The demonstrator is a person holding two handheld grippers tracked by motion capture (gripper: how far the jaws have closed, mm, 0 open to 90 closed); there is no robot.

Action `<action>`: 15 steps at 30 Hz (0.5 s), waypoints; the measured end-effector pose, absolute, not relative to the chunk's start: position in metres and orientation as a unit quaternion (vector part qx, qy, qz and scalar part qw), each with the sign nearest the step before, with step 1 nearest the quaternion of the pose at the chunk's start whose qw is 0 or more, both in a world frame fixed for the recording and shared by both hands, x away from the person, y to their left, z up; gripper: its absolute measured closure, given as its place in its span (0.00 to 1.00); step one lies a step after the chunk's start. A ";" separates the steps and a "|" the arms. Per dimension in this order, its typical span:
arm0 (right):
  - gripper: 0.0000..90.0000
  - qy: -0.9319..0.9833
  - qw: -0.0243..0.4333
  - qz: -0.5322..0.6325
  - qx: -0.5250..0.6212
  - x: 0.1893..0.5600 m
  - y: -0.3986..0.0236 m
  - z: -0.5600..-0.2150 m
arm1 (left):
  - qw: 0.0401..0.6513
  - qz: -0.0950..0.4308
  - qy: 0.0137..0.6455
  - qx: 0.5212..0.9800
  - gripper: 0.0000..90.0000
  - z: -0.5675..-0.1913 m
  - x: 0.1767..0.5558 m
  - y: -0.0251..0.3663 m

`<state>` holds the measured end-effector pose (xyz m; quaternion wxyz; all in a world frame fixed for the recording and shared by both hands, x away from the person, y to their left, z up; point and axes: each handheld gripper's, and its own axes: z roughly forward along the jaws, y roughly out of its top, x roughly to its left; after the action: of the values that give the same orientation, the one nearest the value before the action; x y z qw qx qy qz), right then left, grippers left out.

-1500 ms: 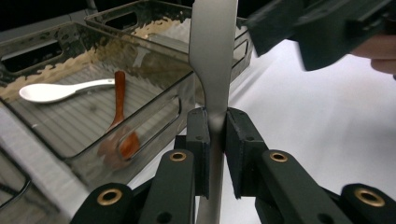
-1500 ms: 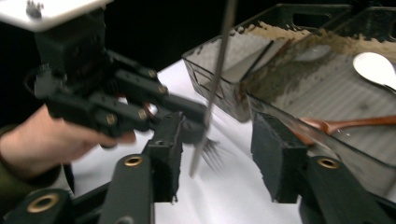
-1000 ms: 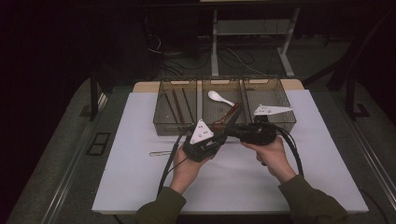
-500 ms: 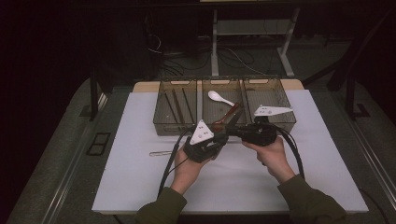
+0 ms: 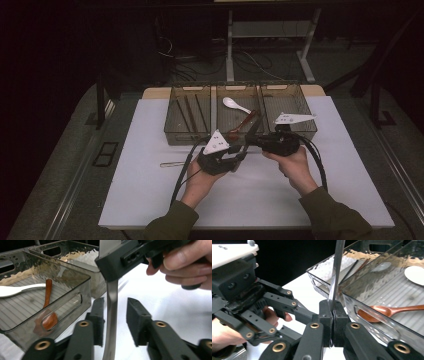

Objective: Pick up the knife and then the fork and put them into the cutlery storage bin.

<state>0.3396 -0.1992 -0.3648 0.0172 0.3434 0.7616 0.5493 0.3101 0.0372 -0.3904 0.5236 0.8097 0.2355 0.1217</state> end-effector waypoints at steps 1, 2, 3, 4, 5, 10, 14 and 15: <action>0.98 0.762 0.019 0.549 0.344 0.340 -0.201 -0.365 | 0.523 0.118 0.234 0.811 0.69 -0.391 0.310 0.038; 0.98 0.761 0.021 0.548 0.347 0.340 -0.203 -0.365 | 0.524 0.115 0.233 0.811 0.67 -0.391 0.310 0.040; 0.98 0.761 0.023 0.546 0.348 0.341 -0.205 -0.365 | 0.522 0.114 0.233 0.812 0.65 -0.391 0.310 0.042; 0.98 0.761 0.025 0.546 0.350 0.341 -0.207 -0.366 | 0.523 0.111 0.232 0.813 0.63 -0.392 0.310 0.044; 0.98 0.761 0.027 0.545 0.352 0.342 -0.209 -0.366 | 0.523 0.112 0.230 0.813 0.62 -0.392 0.310 0.046; 0.98 0.760 0.036 0.540 0.360 0.343 -0.217 -0.367 | 0.525 0.104 0.224 0.814 0.54 -0.395 0.308 0.061; 0.98 0.759 0.040 0.540 0.361 0.344 -0.222 -0.366 | 0.523 0.096 0.219 0.818 0.49 -0.400 0.306 0.074; 0.98 0.759 0.040 0.540 0.362 0.344 -0.223 -0.365 | 0.522 0.098 0.220 0.818 0.48 -0.401 0.305 0.077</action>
<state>0.3443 -0.2231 -0.3653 0.0400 0.3622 0.7590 0.5396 0.3049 0.0770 -0.4008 0.5221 0.8181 0.2201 0.0980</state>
